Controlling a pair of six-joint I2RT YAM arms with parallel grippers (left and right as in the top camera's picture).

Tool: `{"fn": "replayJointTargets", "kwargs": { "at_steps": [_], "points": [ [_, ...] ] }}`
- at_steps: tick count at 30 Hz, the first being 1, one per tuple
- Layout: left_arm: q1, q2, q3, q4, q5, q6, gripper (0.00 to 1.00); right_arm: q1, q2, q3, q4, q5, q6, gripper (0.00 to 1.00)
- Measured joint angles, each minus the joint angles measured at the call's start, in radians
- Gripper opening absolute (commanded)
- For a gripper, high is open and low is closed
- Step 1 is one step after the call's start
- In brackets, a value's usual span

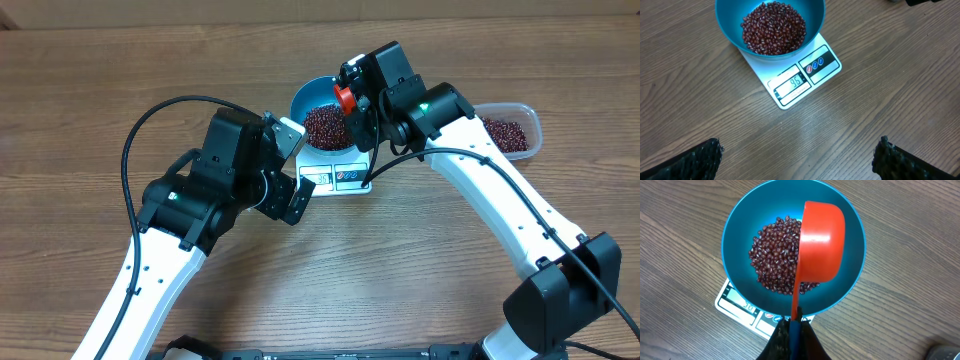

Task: Scoop item into bowl and weigh 150g on scale
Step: 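Move the empty red scoop back over the bean tub with the right gripper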

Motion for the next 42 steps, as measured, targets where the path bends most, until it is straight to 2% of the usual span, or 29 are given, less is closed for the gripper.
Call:
{"fn": "replayJointTargets", "kwargs": {
  "at_steps": [14,22,30,34,42],
  "points": [
    [0.0,0.0,0.0,0.0,0.0,0.0,1.0,0.007,0.0,0.0,-0.011,-0.023,-0.062,0.04],
    [0.0,0.0,0.0,0.0,0.0,0.0,0.99,-0.032,-0.003,0.0,-0.006,-0.019,0.036,0.04],
    [0.0,0.0,0.0,0.0,0.0,0.0,1.0,-0.239,-0.144,0.0,-0.062,-0.009,0.098,0.04],
    [0.0,0.0,0.0,0.0,0.0,0.0,1.0,-0.367,-0.218,0.006,-0.149,0.07,0.106,0.04],
    [0.0,0.0,0.0,0.0,0.0,0.0,1.0,-0.509,-0.181,-0.038,-0.236,0.193,0.108,0.03]
  ]
}}
